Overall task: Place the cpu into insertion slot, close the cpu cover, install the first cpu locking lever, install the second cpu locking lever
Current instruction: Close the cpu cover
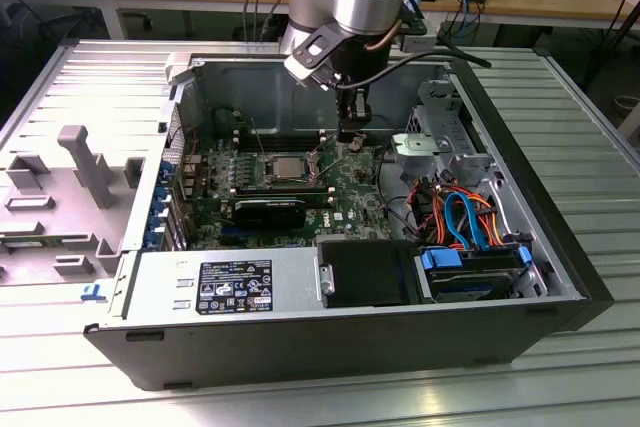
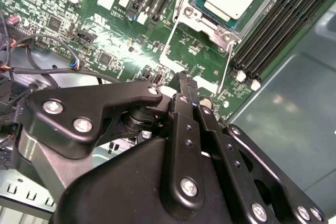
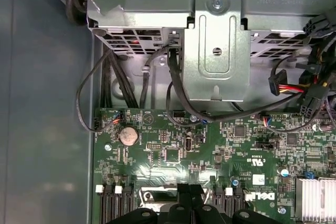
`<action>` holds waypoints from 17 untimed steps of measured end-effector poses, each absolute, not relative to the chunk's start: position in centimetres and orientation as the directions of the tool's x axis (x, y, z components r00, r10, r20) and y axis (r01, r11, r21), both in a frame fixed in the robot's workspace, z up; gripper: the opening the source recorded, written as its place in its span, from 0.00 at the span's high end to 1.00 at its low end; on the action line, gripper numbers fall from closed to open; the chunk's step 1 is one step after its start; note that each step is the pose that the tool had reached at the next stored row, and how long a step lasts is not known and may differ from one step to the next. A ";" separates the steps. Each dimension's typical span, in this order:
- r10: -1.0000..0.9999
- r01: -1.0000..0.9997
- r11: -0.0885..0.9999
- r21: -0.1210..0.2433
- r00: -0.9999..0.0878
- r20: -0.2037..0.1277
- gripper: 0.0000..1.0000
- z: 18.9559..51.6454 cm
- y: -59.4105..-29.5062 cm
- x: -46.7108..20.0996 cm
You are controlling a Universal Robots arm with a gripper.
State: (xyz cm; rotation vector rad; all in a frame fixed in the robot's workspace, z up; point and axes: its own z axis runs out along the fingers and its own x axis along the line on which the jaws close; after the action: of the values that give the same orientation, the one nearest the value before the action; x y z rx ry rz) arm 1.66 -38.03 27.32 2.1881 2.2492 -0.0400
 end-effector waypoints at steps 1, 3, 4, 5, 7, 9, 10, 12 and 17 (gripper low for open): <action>1.000 0.999 0.028 -0.016 -0.028 -0.011 0.89 27.3 -38.0 1.7; 1.000 0.999 0.028 -0.015 -0.028 0.003 0.89 27.3 -38.0 1.7; 1.000 0.999 0.029 -0.015 -0.029 0.005 0.89 27.3 -38.0 1.7; 0.999 0.999 0.034 -0.015 -0.034 0.005 0.89 27.3 -38.0 1.7; 0.999 0.999 0.051 -0.015 -0.051 0.006 0.89 27.3 -38.0 1.7; 0.998 0.998 0.063 -0.015 -0.063 0.006 0.89 27.3 -38.0 1.7; 0.998 0.998 0.068 -0.015 -0.067 0.007 0.89 27.3 -38.0 1.8; 0.998 0.998 0.067 -0.015 -0.067 0.007 0.89 27.2 -38.0 1.8; 0.997 0.997 0.072 -0.015 -0.072 0.007 0.89 27.0 -38.0 2.3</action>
State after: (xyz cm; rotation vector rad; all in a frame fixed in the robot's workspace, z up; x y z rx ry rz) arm 2.28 -38.04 26.97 2.1506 2.3115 -0.0098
